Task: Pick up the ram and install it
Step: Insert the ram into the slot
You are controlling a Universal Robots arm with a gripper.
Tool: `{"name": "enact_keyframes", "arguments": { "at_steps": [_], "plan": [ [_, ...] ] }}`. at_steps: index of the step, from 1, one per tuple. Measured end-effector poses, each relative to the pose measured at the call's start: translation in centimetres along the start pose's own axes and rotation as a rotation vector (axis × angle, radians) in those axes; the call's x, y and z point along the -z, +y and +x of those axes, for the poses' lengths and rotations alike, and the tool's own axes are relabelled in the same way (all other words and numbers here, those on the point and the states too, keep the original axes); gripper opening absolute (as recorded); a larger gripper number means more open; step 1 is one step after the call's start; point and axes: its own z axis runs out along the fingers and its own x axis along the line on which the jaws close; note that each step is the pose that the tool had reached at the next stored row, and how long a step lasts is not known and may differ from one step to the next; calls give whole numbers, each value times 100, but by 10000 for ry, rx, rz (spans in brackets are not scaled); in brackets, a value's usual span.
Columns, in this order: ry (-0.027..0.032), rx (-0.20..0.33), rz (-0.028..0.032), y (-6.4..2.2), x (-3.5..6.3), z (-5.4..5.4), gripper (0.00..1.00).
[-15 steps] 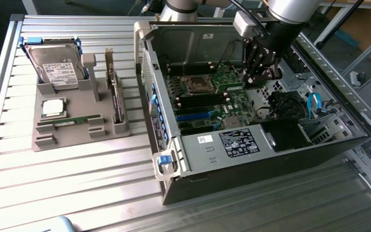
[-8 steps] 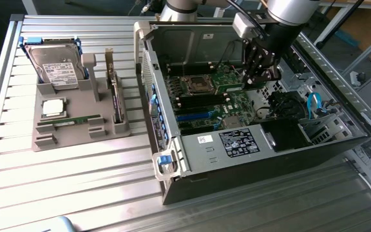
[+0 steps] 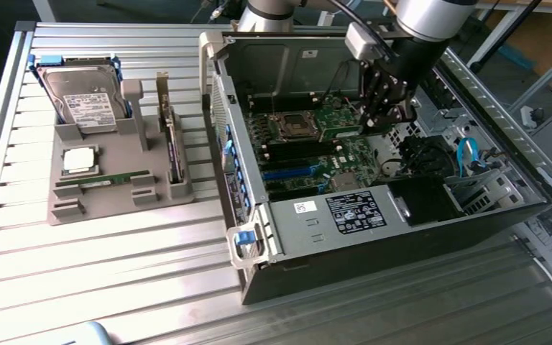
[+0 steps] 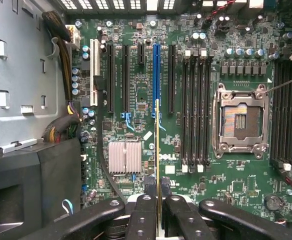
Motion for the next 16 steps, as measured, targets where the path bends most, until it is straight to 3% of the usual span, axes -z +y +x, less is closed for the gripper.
{"name": "enact_keyframes", "arguments": {
  "at_steps": [16],
  "plan": [
    [1, 0, 0, 0, -82, -2, 13]
  ]
}}
